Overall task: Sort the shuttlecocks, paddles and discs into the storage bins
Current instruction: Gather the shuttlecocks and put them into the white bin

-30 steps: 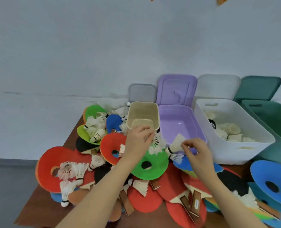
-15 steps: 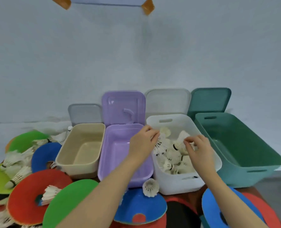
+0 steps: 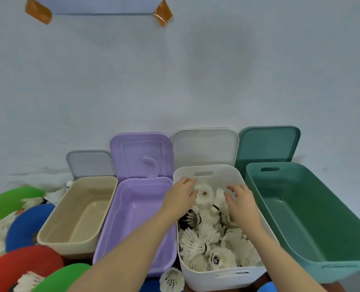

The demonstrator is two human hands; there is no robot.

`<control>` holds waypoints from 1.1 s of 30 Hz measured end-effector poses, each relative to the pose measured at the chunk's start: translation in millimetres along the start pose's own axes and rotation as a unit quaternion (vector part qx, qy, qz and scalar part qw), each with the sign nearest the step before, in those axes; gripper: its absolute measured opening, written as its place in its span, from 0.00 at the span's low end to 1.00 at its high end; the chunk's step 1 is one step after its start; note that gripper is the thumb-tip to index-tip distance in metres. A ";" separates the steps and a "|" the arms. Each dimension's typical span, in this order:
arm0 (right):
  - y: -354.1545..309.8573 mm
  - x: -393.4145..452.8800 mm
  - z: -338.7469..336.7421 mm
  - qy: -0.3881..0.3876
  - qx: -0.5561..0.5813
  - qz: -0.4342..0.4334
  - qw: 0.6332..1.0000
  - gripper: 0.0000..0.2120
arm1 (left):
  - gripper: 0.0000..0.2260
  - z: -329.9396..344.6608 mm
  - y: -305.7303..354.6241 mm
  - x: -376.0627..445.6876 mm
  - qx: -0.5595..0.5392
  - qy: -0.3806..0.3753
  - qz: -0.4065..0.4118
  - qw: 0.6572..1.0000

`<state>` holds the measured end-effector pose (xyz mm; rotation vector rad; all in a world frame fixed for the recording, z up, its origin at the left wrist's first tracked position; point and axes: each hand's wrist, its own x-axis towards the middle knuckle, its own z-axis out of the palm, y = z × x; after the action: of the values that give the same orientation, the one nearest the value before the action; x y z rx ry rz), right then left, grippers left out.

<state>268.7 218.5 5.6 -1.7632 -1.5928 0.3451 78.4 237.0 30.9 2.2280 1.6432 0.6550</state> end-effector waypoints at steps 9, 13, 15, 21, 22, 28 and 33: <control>-45.4 -29.2 27.0 -0.031 -0.001 -0.129 0.991 0.09 | 0.17 -42.6 -41.0 -40.7 0.104 0.088 0.093 0.986; -84.8 -47.9 49.0 -0.042 0.010 -0.189 0.981 0.05 | 0.15 -80.3 -75.9 -75.9 0.137 0.099 0.091 0.981; -109.2 -61.1 63.6 -0.045 0.019 -0.209 0.977 0.05 | 0.15 -95.9 -99.4 -97.9 0.146 0.107 0.079 0.980; -185.6 -112.2 126.1 -0.084 0.032 -0.232 0.968 0.09 | 0.15 -147.7 -177.3 -163.4 0.134 0.092 0.030 0.986; -198.9 -121.7 136.8 -0.091 0.033 -0.234 0.967 0.09 | 0.16 -156.6 -190.9 -175.0 0.131 0.090 0.024 0.987; -274.9 -182.5 203.4 -0.104 -0.011 -0.231 0.967 0.14 | 0.21 -196.9 -278.4 -251.2 0.112 0.046 -0.023 0.992; -312.7 -225.5 249.3 -0.166 -0.018 -0.235 0.958 0.11 | 0.15 -215.0 -339.2 -305.1 0.102 0.017 -0.073 0.992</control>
<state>-168.0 79.5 -22.3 -1.3374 -2.2049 0.3934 -385.4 42.8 -7.8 2.2144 1.9475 0.5105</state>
